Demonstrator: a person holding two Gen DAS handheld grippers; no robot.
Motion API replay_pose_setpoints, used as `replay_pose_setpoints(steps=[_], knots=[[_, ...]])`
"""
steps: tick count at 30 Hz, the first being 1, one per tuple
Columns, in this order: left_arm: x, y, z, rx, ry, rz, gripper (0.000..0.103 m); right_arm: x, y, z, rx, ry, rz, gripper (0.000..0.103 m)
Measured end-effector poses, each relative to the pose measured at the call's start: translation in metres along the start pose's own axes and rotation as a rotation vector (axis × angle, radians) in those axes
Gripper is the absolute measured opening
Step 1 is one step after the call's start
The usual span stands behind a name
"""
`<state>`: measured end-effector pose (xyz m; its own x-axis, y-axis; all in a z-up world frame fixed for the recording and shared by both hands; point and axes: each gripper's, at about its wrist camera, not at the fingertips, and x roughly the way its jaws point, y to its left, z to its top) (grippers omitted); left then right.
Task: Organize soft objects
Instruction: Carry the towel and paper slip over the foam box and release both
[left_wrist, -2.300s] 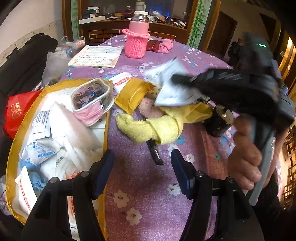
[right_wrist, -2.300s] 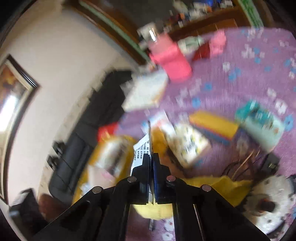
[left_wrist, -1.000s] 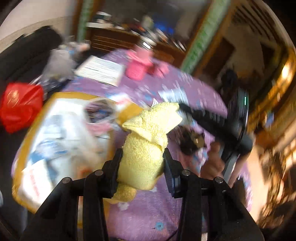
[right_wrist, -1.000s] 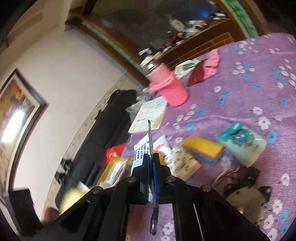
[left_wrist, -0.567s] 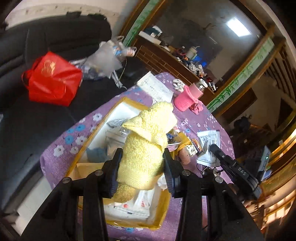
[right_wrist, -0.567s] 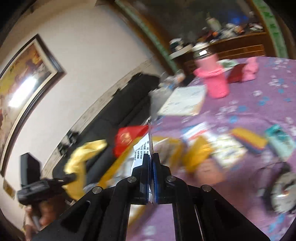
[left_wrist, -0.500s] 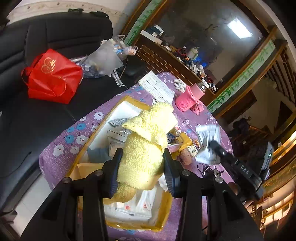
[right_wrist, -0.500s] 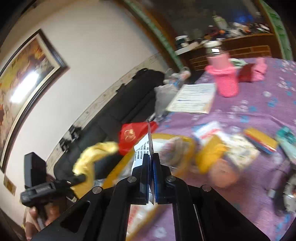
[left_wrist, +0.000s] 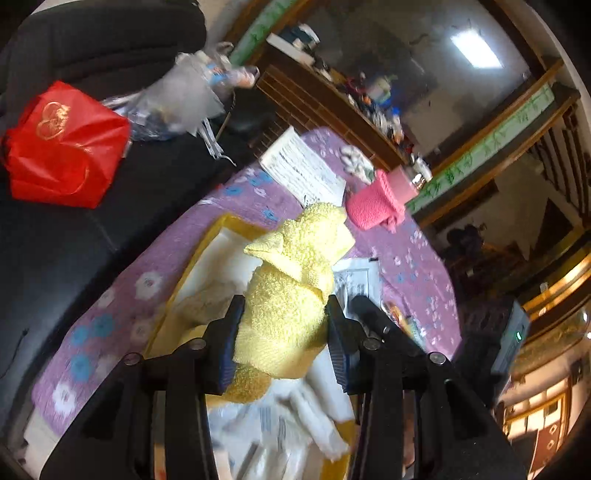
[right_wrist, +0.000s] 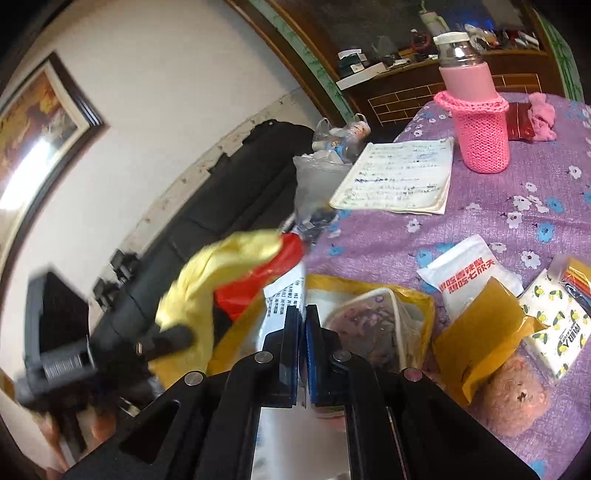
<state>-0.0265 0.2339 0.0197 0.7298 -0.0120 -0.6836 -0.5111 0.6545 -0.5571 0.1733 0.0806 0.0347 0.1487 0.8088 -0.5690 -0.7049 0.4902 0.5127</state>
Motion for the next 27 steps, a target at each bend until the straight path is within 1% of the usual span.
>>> replay_pose_setpoints(steps=[2,4,6,8,9,10,11,12,13,14,15,16,17,20,22,23,24,25,26,27], knots=[[0.019,-0.002,0.006,0.023,0.04,0.041,0.04,0.004,0.002,-0.005,-0.013,0.014,-0.042,0.005],[0.03,-0.003,0.008,0.033,0.079,0.068,0.04,0.004,0.003,-0.007,-0.003,0.025,-0.043,0.007],[0.04,-0.004,0.008,0.049,0.105,0.093,0.042,0.004,0.009,-0.008,-0.017,0.025,-0.076,0.007],[0.049,-0.004,0.007,0.071,0.138,0.114,0.044,0.001,0.01,-0.008,-0.027,0.029,-0.069,0.012],[0.051,-0.004,0.006,0.092,0.141,0.11,0.048,-0.001,0.012,-0.008,-0.029,0.031,-0.06,0.013],[0.051,-0.006,0.007,0.117,0.146,0.121,0.051,-0.002,0.013,-0.009,-0.031,0.033,-0.047,0.018],[0.05,-0.006,0.007,0.12,0.15,0.136,0.051,-0.004,0.015,-0.008,-0.032,0.031,-0.033,0.028],[0.041,-0.006,0.008,0.112,0.135,0.14,0.051,-0.007,0.013,-0.008,-0.029,0.023,-0.025,0.035],[0.033,-0.007,0.01,0.105,0.107,0.134,0.051,-0.012,0.012,-0.007,-0.02,0.007,-0.016,0.05],[0.021,-0.008,0.01,0.105,0.061,0.13,0.051,-0.017,0.009,-0.006,-0.005,-0.011,0.001,0.057],[0.008,-0.011,0.008,0.111,0.021,0.134,0.056,-0.018,0.006,-0.005,0.004,-0.019,0.009,0.057],[-0.003,-0.012,0.005,0.112,-0.005,0.148,0.065,-0.023,0.007,-0.005,0.009,-0.028,0.018,0.057],[-0.012,-0.013,0.001,0.104,-0.019,0.162,0.067,-0.024,0.005,-0.004,0.01,-0.034,0.018,0.057],[-0.031,-0.018,-0.015,0.082,-0.043,0.181,0.067,-0.037,0.0,-0.001,0.014,-0.066,0.019,0.057],[-0.046,-0.027,-0.034,0.082,-0.069,0.173,0.067,-0.057,-0.006,0.005,0.014,-0.111,0.01,0.057],[-0.052,-0.034,-0.045,0.091,-0.076,0.167,0.067,-0.075,-0.008,0.009,0.013,-0.137,0.023,0.057],[-0.054,-0.04,-0.053,0.106,-0.08,0.165,0.067,-0.088,-0.009,0.012,-0.004,-0.152,0.033,0.06],[-0.059,-0.048,-0.064,0.135,-0.087,0.166,0.067,-0.107,-0.01,0.015,-0.044,-0.161,0.023,0.067],[-0.062,-0.058,-0.075,0.167,-0.088,0.168,0.067,-0.118,-0.011,0.016,-0.067,-0.156,0.003,0.073],[-0.062,-0.066,-0.082,0.193,-0.084,0.17,0.068,-0.128,-0.013,0.015,-0.091,-0.141,-0.02,0.075]])
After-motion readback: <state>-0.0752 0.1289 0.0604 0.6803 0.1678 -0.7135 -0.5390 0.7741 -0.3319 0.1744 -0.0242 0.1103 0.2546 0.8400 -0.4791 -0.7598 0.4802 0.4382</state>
